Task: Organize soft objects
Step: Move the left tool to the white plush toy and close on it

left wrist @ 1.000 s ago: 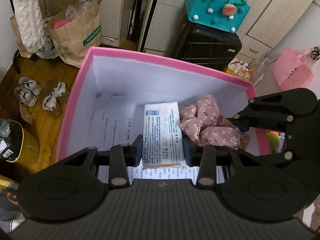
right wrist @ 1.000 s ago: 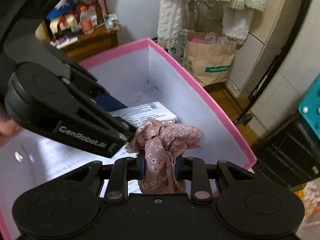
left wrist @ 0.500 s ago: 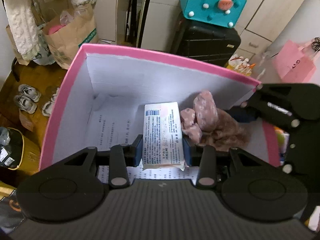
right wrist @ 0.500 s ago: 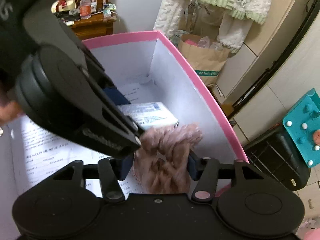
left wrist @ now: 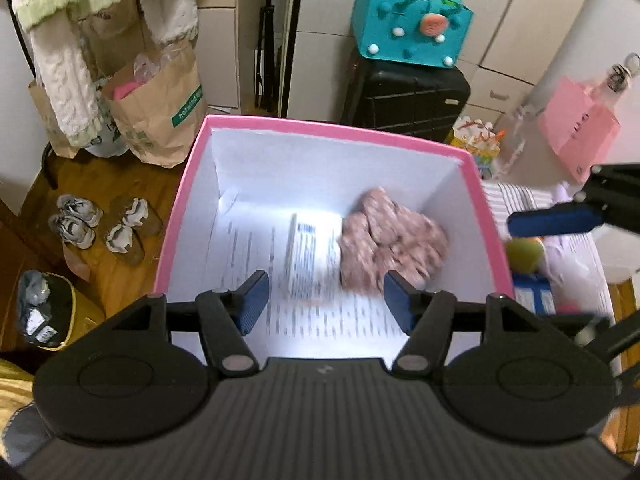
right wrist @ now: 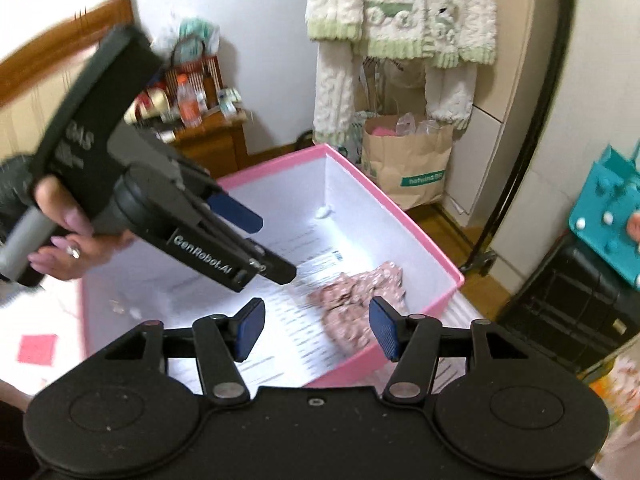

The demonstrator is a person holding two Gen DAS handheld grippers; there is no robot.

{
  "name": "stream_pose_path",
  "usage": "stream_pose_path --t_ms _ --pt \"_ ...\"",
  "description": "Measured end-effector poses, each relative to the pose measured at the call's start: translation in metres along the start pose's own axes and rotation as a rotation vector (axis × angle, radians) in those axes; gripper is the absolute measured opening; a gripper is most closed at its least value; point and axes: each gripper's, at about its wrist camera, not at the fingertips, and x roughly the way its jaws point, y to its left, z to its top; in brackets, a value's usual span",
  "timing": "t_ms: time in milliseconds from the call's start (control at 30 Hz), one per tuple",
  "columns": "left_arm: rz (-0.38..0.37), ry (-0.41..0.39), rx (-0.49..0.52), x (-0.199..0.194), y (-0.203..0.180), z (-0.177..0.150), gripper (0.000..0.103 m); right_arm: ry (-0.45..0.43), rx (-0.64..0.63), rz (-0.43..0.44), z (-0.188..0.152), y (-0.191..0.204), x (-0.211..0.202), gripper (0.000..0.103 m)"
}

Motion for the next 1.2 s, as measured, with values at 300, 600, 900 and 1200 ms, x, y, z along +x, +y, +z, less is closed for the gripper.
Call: stream_pose_path --t_ms 300,600,900,1200 --pt "0.012 -0.016 0.079 -0.068 -0.027 -0.031 0.065 -0.072 0.066 0.046 -0.034 0.02 -0.067 0.063" --pt "-0.024 -0.03 0.161 -0.127 -0.069 -0.066 0.069 -0.098 0.066 0.04 -0.07 0.044 -0.117 0.063" --pt "-0.07 -0.043 0.295 -0.16 -0.123 -0.108 0.073 -0.113 0.08 0.017 -0.118 0.056 -0.151 0.068" --pt "-0.117 0.008 0.382 -0.153 -0.161 -0.136 0.077 -0.083 0.096 -0.015 -0.167 0.066 -0.157 0.077"
